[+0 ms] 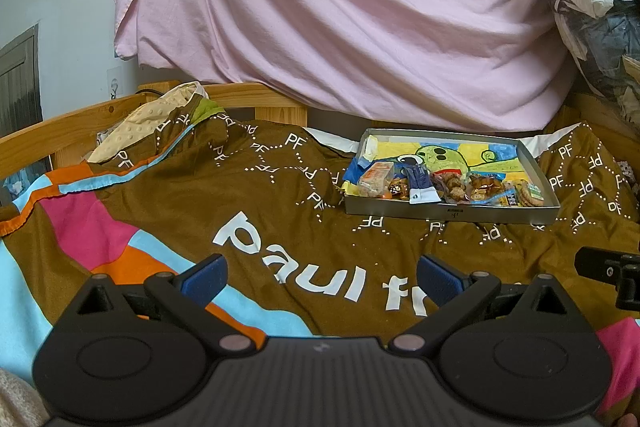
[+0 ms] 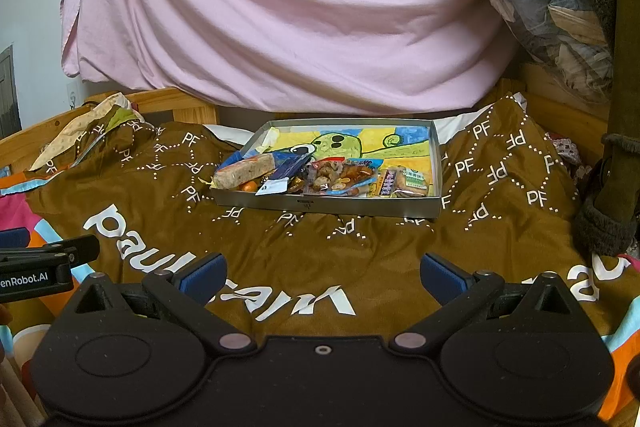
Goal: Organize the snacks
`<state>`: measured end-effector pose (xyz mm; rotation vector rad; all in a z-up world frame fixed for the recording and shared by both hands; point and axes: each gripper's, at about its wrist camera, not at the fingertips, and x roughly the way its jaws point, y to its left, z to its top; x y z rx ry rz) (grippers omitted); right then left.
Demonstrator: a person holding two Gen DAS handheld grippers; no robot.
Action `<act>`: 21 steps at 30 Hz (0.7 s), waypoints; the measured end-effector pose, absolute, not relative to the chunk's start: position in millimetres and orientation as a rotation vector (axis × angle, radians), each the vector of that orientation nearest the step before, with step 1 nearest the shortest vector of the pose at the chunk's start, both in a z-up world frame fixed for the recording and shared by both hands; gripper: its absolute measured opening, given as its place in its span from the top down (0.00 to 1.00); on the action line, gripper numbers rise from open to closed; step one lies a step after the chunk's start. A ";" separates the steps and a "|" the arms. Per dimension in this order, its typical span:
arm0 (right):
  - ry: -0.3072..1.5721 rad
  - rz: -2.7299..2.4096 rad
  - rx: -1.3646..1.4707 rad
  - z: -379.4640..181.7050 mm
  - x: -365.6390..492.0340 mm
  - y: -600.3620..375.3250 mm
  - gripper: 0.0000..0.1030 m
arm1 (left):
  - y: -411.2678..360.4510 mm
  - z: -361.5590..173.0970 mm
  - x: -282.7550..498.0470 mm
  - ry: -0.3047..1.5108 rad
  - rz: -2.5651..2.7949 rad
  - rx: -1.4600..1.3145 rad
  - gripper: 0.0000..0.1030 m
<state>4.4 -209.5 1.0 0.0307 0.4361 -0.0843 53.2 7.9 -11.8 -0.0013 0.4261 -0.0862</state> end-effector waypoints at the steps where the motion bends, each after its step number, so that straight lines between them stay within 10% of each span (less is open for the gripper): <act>1: 0.436 -0.084 0.031 1.1 4.7 -209.4 0.01 | 7.8 -11.8 53.1 0.426 -0.086 -0.001 0.00; 21: 0.450 -0.085 0.029 0.9 6.5 -208.6 0.01 | 10.0 -11.5 53.3 0.438 -0.069 0.047 0.00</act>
